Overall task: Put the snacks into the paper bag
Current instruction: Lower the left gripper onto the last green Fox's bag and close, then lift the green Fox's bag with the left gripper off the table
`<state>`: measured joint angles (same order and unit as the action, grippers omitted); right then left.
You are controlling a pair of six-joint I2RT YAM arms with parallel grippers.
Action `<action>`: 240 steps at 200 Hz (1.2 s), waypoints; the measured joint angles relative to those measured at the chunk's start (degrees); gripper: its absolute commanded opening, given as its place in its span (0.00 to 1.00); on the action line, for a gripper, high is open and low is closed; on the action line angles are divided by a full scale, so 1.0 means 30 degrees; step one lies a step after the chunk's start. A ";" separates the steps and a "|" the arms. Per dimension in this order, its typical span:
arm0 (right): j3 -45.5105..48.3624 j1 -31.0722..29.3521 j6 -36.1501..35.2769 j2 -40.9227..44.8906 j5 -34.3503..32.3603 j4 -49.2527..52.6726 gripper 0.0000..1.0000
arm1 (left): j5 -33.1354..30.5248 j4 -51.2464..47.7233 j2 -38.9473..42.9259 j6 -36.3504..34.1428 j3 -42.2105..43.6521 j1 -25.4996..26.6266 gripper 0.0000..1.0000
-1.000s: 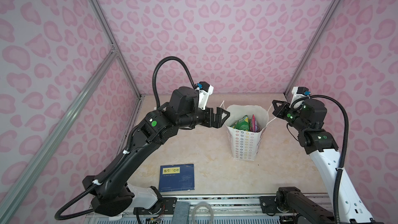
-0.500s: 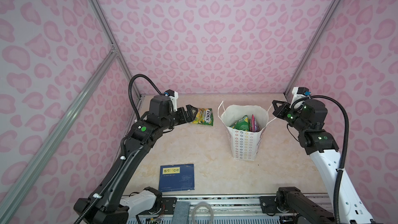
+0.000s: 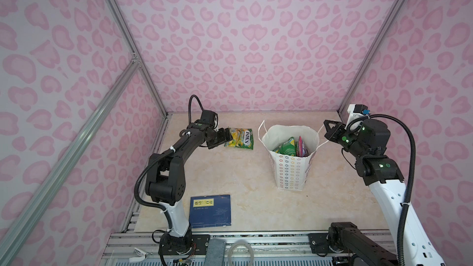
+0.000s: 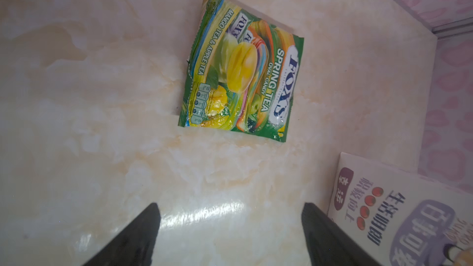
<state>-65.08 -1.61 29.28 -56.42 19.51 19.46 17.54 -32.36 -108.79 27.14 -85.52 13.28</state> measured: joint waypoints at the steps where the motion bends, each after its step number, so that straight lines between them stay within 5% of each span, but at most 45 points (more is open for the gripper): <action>1: 0.0000 0.0000 0.0000 0.0000 0.0000 0.0000 0.00 | 0.0000 0.0007 -0.0087 -0.0007 -0.0051 0.0000 0.86; 64: 0.0000 -0.0015 -0.0124 0.0138 0.0000 0.0073 0.00 | -0.0080 -0.0823 -0.4517 -0.0561 -0.3708 -0.0007 0.85; 169: 0.0000 -0.0044 -0.0131 0.0350 0.0066 0.0197 0.00 | 0.0211 -0.1719 -0.7759 -0.1195 -0.6783 0.0029 0.84; 240: 0.0000 -0.0044 -0.0124 0.0350 0.0095 0.0204 0.00 | 0.0007 -0.0787 -0.8284 -0.0889 -0.6768 0.0605 0.60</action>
<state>-65.08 -1.74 28.91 -55.37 19.79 20.08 17.56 -34.72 -133.64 24.47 -105.82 15.09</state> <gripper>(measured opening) 0.049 0.623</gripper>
